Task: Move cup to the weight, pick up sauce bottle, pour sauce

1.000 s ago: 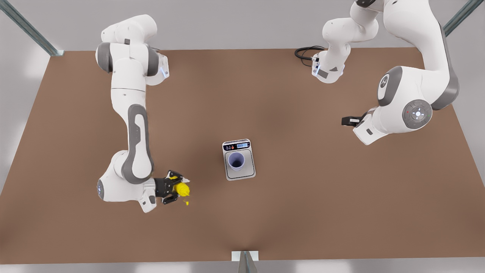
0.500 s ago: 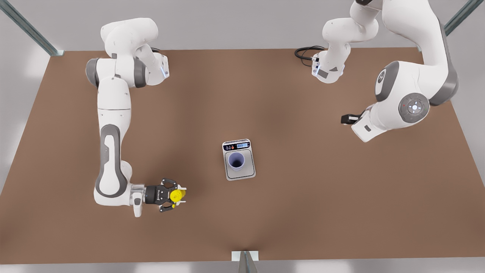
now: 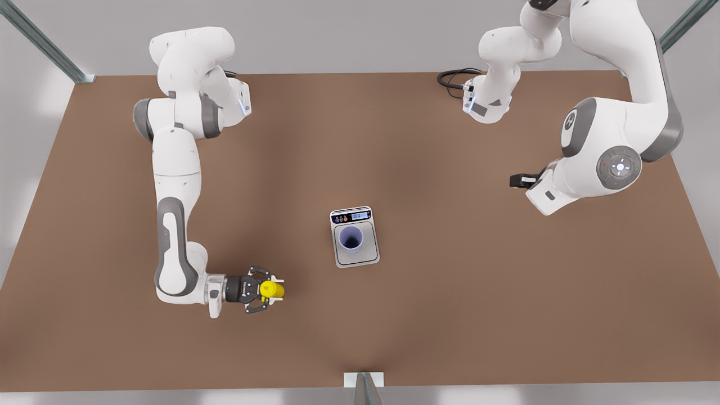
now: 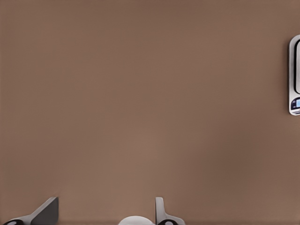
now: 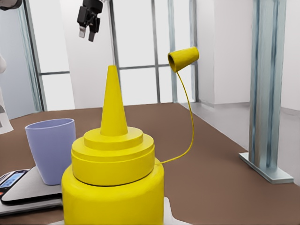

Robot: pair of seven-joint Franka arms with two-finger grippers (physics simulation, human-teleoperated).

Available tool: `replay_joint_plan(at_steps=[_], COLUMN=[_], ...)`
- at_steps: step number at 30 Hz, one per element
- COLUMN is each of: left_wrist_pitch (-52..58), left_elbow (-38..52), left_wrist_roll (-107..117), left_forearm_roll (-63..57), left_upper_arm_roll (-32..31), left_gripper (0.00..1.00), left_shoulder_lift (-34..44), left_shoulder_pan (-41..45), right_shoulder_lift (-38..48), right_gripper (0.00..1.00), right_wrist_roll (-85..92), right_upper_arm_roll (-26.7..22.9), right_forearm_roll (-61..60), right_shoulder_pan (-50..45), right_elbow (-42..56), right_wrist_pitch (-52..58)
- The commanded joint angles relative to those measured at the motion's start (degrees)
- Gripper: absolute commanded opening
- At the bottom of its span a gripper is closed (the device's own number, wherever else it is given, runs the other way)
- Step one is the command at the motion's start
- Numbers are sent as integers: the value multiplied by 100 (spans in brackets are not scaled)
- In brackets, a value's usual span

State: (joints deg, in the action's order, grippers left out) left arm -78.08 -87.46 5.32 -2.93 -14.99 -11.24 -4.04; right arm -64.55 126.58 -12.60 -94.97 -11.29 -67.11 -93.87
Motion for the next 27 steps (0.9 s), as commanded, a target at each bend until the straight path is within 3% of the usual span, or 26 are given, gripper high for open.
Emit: replay_joint_plan(at_steps=[1, 17, 19, 20, 21, 27], left_wrist_pitch=[-5, -67, -67, -76, -76, -102], left_elbow=[0, 9, 18, 27, 27, 36], left_wrist_roll=[-5, 13, 13, 13, 13, 22], left_forearm_roll=[-6, -6, -15, -15, -15, -24], left_upper_arm_roll=[-4, -13, -13, -13, -13, -21], left_gripper=[100, 100, 100, 100, 100, 100], left_shoulder_lift=[-1, 16, 16, 7, 16, -1], left_shoulder_pan=[0, 9, 17, 26, 26, 53], right_shoulder_lift=[-14, -172, -172, -172, -172, -172], right_gripper=[60, 60, 65, 86, 100, 100], right_wrist_roll=[1184, 1167, 1149, 1123, 1123, 1114], right_upper_arm_roll=[3, 91, 91, 100, 100, 100], right_forearm_roll=[-4, 13, 13, 13, 13, 13], right_shoulder_pan=[-5, -22, -22, -22, -22, -22], right_elbow=[22, 154, 154, 145, 145, 145], right_wrist_pitch=[-70, -439, -448, -448, -448, -448])
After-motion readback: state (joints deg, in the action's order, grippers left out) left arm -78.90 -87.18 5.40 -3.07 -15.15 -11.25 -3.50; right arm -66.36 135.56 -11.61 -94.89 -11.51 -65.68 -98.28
